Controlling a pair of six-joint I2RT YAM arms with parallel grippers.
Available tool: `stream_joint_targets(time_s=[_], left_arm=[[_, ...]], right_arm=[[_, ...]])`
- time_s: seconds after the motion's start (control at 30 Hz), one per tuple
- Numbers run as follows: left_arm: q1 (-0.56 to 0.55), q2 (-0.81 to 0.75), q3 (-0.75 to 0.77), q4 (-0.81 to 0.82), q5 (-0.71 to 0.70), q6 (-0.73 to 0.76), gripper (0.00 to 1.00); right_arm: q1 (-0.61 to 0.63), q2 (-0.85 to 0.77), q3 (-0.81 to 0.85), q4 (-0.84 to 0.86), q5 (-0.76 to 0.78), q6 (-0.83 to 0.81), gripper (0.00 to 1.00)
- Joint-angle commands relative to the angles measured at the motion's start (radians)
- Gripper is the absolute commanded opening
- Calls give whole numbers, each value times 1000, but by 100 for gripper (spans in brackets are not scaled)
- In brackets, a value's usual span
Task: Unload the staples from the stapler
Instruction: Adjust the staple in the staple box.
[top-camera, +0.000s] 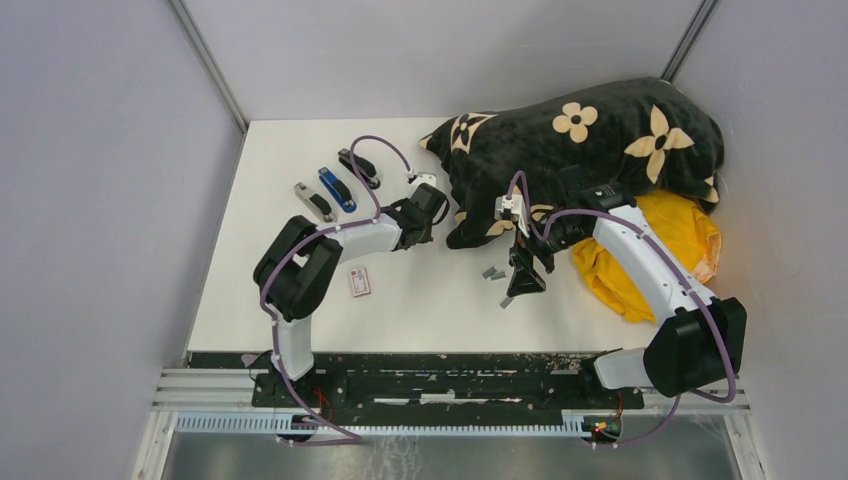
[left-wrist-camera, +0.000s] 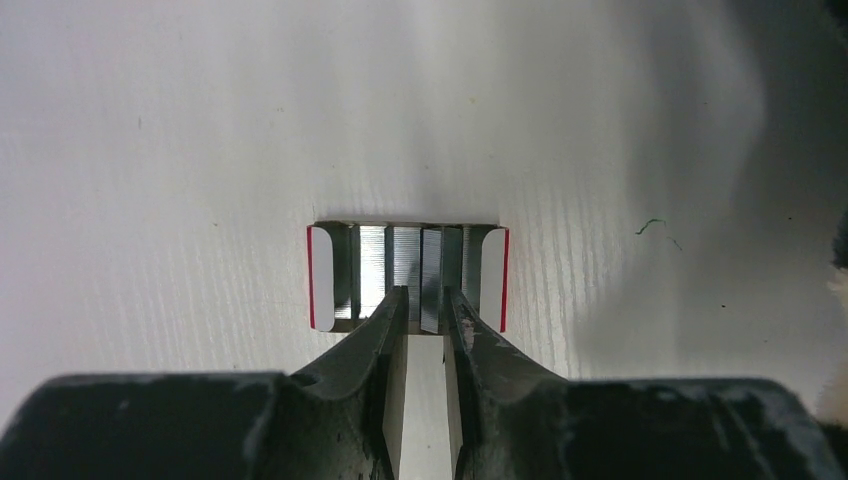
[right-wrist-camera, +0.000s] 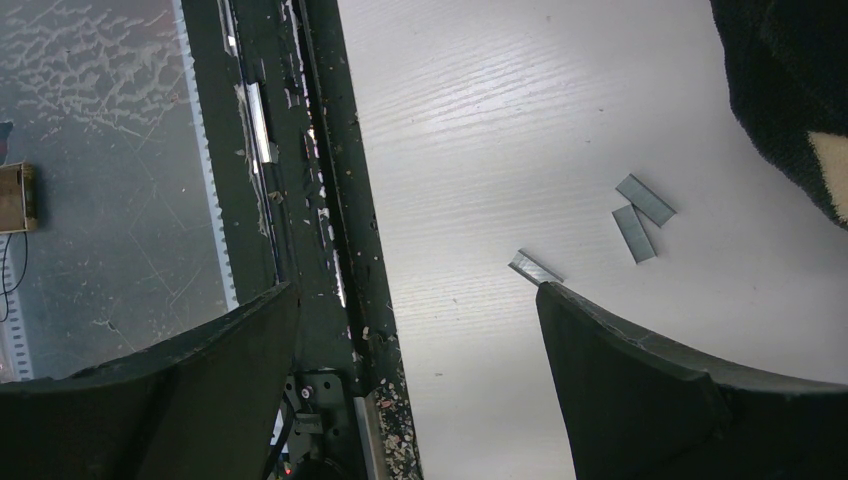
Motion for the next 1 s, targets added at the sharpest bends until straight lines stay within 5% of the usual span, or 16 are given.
stream_joint_targets(time_s=[0.0, 0.97], left_arm=[[6, 7, 44, 31, -2, 27, 26], [7, 31, 68, 4, -10, 34, 13]], right_arm=[[5, -2, 38, -16, -35, -21, 95], [4, -1, 39, -18, -37, -22, 95]])
